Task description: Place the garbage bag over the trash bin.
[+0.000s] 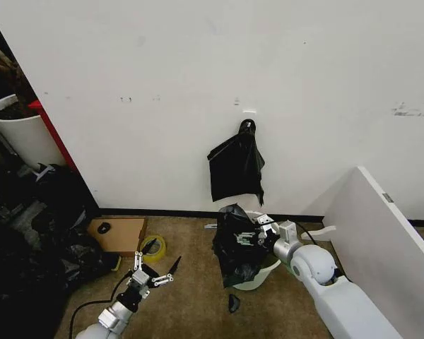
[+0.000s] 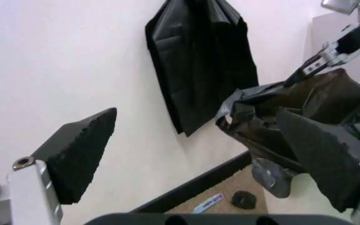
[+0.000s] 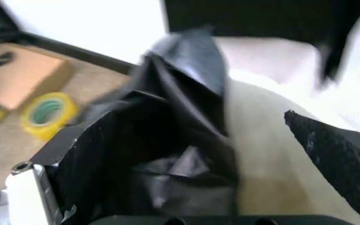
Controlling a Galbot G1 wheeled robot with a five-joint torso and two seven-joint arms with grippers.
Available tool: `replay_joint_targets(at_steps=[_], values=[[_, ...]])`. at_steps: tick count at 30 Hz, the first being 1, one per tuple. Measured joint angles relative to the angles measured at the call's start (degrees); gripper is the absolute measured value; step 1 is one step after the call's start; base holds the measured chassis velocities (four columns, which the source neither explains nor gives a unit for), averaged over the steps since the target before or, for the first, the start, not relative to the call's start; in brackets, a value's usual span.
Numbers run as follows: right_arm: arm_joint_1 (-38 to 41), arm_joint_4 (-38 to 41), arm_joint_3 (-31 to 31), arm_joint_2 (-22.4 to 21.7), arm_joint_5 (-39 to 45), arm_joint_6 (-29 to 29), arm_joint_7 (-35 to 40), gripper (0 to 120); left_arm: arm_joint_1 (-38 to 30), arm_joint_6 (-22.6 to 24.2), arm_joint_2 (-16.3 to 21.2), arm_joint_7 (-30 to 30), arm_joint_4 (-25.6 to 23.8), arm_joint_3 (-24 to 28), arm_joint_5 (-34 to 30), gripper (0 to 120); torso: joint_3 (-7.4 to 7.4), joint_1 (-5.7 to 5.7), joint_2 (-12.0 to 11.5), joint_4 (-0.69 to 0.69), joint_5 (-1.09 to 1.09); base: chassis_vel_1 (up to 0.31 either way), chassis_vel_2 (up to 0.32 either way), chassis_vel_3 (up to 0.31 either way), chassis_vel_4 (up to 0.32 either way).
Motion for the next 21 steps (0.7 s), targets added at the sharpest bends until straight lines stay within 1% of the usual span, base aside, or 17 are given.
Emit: replay_joint_targets(at_steps=[2, 3, 4, 7, 8, 9, 12, 14, 16, 17, 18, 19, 20, 21], values=[[0.0, 0.2, 0.2, 0.4, 0.6, -1.6, 2.6, 98, 0.0, 0.0, 0.1, 0.0, 0.0, 0.5, 0.1, 100, 0.0, 0.0, 0.0, 0.0, 0.0, 0.0, 0.0, 0.0, 0.0], [0.0, 0.2, 0.2, 0.4, 0.6, -1.6, 2.6, 98, 0.0, 0.0, 0.1, 0.0, 0.0, 0.5, 0.1, 100, 0.0, 0.0, 0.0, 0.0, 0.0, 0.0, 0.0, 0.0, 0.0], [-0.1, 0.6, 0.5, 0.6, 1.5, -3.0, 4.1, 96, -0.1, 0.0, 0.1, 0.0, 0.0, 0.7, 0.2, 100, 0.0, 0.0, 0.0, 0.01, 0.0, 0.0, 0.0, 0.0, 0.0], [-0.6, 1.7, 1.1, 0.6, 4.4, -6.6, 6.6, 83, -0.4, 0.0, 0.3, 0.0, 0.0, 1.3, 0.2, 100, 0.0, 0.0, 0.0, 0.01, 0.01, 0.0, 0.0, 0.0, 0.0], [-0.8, 2.3, 1.3, 0.1, 6.0, -8.6, 7.3, 79, -0.6, 0.0, 0.3, 0.0, 0.2, 1.5, 0.3, 100, 0.0, 0.0, 0.0, 0.01, 0.01, 0.0, 0.0, 0.0, 0.0], [-0.8, 2.3, 1.3, 0.1, 6.0, -8.6, 7.3, 79, -0.6, 0.0, 0.3, 0.0, 0.2, 1.5, 0.3, 100, 0.0, 0.0, 0.0, 0.01, 0.01, 0.0, 0.0, 0.0, 0.0], [-1.4, 3.1, 1.7, -0.9, 9.4, -12.0, 7.9, 65, -1.2, 0.0, 0.4, 0.0, 0.8, 1.8, 0.5, 100, 0.0, 0.0, 0.0, 0.0, 0.0, 0.0, 0.0, 0.0, 0.0], [-1.6, 3.0, 1.8, -1.0, 9.8, -12.3, 8.0, 58, -1.4, 0.0, 0.4, 0.0, 1.0, 2.0, 0.6, 100, 0.0, 0.0, 0.0, 0.0, 0.0, 0.0, 0.0, 0.0, 0.0], [-1.8, 2.7, 1.8, -0.8, 9.5, -12.4, 8.0, 48, -1.7, 0.1, 0.4, -0.4, 1.0, 2.6, 0.6, 100, 0.0, 0.0, 0.0, 0.01, 0.0, 0.0, 0.0, 0.0, 0.0], [-1.8, 2.7, 1.8, -0.8, 9.5, -12.4, 8.0, 48, -1.7, 0.1, 0.4, -0.4, 1.0, 2.6, 0.6, 100, 0.0, 0.0, 0.0, 0.01, 0.0, 0.0, 0.0, 0.0, 0.0], [-1.8, 2.7, 1.8, -0.6, 9.0, -12.3, 7.9, 43, -1.8, 0.4, 0.3, -0.8, 1.0, 3.0, 0.4, 100, 0.0, 0.0, 0.0, 0.01, 0.01, 0.0, 0.0, 0.0, 0.0], [-1.8, 2.7, 1.8, -0.4, 8.3, -12.1, 7.9, 41, -1.9, 0.8, 0.3, -1.2, 0.7, 3.4, 0.1, 100, 0.0, 0.0, 0.0, 0.01, 0.01, 0.0, 0.0, 0.0, 0.0], [-1.8, 2.7, 1.8, -0.2, 7.4, -11.7, 7.9, 36, -2.0, 1.6, 0.3, -1.6, 0.3, 4.1, -1.0, 100, 0.0, 0.0, 0.0, 0.01, 0.01, 0.0, 0.0, 0.0, 0.0], [-1.8, 2.8, 1.8, 0.0, 5.6, -10.8, 7.8, 31, -2.0, 3.1, 0.5, -1.8, -0.4, 5.3, -3.6, 100, 0.0, 0.0, 0.0, 0.01, 0.0, 0.0, 0.0, 0.0, 0.0]])
